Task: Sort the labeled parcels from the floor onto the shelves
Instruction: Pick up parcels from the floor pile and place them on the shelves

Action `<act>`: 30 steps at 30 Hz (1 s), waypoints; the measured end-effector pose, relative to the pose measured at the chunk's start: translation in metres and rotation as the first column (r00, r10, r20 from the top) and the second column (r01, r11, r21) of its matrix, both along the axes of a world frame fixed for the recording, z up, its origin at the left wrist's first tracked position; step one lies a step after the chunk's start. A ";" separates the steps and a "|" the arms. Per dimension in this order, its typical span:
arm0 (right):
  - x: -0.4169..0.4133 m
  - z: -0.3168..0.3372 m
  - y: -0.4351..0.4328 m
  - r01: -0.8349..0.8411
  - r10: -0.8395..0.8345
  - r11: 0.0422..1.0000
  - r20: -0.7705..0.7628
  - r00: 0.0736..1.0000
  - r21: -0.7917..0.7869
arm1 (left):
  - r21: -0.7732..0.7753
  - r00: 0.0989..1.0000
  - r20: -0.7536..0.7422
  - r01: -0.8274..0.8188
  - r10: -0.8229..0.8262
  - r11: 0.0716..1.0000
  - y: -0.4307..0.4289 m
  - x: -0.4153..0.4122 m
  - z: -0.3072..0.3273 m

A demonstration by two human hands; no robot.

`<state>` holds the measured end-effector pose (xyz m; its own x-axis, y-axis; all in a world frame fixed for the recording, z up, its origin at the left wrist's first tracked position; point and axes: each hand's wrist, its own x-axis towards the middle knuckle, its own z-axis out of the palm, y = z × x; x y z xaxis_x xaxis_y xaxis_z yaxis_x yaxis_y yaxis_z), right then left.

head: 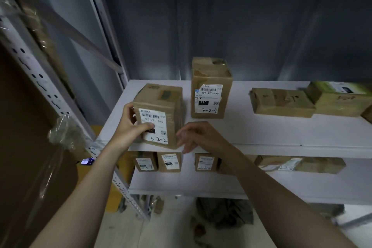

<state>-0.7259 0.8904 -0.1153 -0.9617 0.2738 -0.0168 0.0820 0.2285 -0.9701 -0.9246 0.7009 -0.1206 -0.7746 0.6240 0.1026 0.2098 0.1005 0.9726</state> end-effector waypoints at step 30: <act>-0.098 0.010 0.023 0.208 -0.218 0.968 0.054 0.975 0.139 | -0.026 0.958 0.202 -0.205 0.206 0.978 0.039 0.037 -0.001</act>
